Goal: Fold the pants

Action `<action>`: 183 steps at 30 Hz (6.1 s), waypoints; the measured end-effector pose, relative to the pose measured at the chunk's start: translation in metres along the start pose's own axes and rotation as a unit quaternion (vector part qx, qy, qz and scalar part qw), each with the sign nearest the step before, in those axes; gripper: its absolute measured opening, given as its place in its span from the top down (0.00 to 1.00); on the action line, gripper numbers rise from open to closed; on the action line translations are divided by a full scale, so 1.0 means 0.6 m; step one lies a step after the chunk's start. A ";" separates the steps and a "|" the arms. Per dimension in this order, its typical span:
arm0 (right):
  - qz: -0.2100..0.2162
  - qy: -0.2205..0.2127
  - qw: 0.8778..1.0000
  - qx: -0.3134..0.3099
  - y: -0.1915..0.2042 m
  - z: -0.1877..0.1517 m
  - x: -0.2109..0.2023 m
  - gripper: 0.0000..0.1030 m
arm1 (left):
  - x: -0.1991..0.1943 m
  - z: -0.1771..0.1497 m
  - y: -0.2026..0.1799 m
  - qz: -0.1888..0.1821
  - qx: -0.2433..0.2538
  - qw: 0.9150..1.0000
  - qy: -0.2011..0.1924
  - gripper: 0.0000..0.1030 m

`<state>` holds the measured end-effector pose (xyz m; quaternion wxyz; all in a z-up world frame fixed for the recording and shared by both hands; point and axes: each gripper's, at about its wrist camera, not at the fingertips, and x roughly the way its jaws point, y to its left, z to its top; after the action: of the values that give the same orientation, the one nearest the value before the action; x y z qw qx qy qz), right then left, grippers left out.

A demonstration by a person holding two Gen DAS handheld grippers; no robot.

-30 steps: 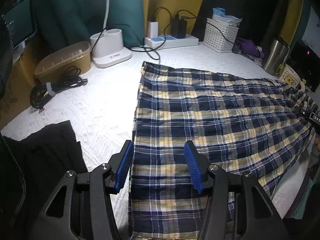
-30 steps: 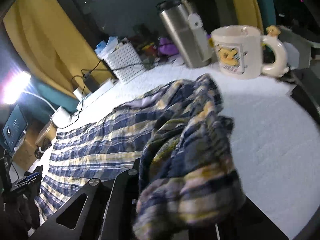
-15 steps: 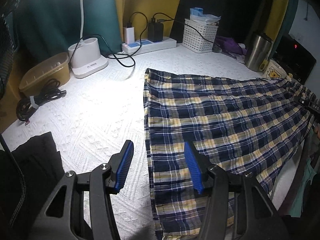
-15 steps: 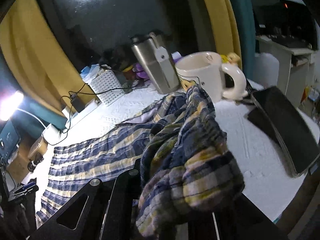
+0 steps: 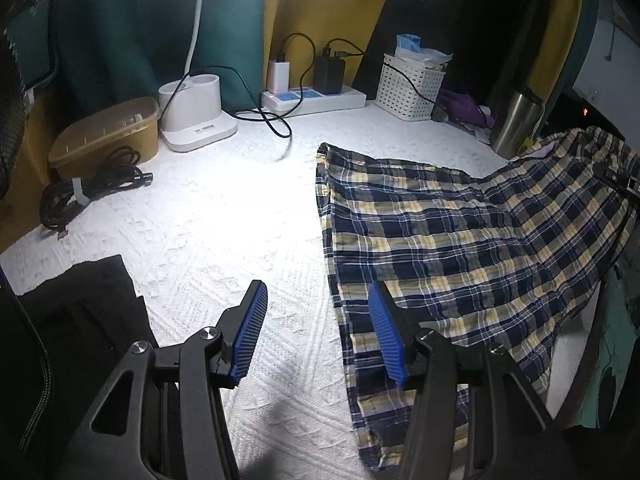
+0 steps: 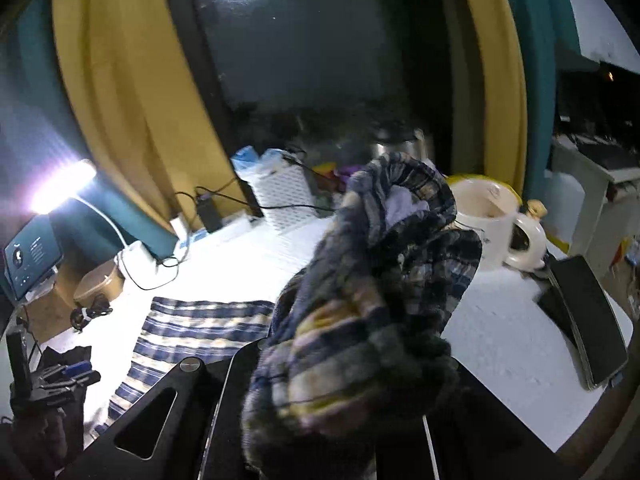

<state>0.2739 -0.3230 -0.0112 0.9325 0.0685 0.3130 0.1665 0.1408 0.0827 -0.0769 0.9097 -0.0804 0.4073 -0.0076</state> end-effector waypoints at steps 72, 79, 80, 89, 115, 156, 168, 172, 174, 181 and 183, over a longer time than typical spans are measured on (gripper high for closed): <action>0.034 0.101 0.992 -0.066 0.078 -0.049 0.093 0.08 | 0.084 0.035 -0.126 -0.057 0.067 0.996 0.024 0.61; 0.049 0.108 0.991 -0.062 0.082 -0.050 0.108 0.08 | 0.092 0.056 -0.102 -0.071 0.051 0.996 0.022 0.90; 0.053 0.108 0.991 -0.060 0.085 -0.049 0.109 0.08 | 0.087 0.060 -0.100 -0.071 0.050 0.996 0.017 0.91; 0.073 0.112 0.988 -0.072 0.132 -0.051 0.137 0.08 | 0.112 0.101 -0.062 -0.045 0.037 0.997 0.045 0.90; 0.017 0.123 0.988 -0.091 0.119 0.034 0.271 0.17 | 0.143 0.170 -0.026 -0.046 0.054 0.997 0.009 0.48; -0.101 0.149 0.971 -0.156 0.081 -0.030 0.248 0.17 | 0.167 0.125 -0.024 0.001 0.069 0.997 0.034 0.46; -0.035 0.141 0.980 -0.135 0.117 -0.049 0.185 0.17 | 0.086 0.117 -0.047 -0.035 0.059 0.998 0.004 0.46; -0.057 0.159 0.973 -0.157 0.123 -0.081 0.196 0.17 | 0.128 0.086 -0.046 -0.010 0.077 0.995 0.058 0.46; -0.069 0.161 0.972 -0.154 0.110 -0.087 0.193 0.17 | 0.133 0.079 -0.035 -0.014 0.071 0.996 0.058 0.43; -0.105 0.148 0.974 -0.136 0.070 -0.070 0.145 0.17 | 0.073 0.094 -0.037 -0.007 0.057 0.998 0.001 0.44; -0.083 0.139 0.978 -0.134 0.079 -0.066 0.128 0.17 | 0.053 0.093 -0.046 -0.025 0.058 0.998 -0.014 0.44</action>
<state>0.2946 -0.2509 -0.0746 0.8912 -0.1070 0.4192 0.1364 0.2047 0.0605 -0.0598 0.9179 -0.0371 0.3915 -0.0527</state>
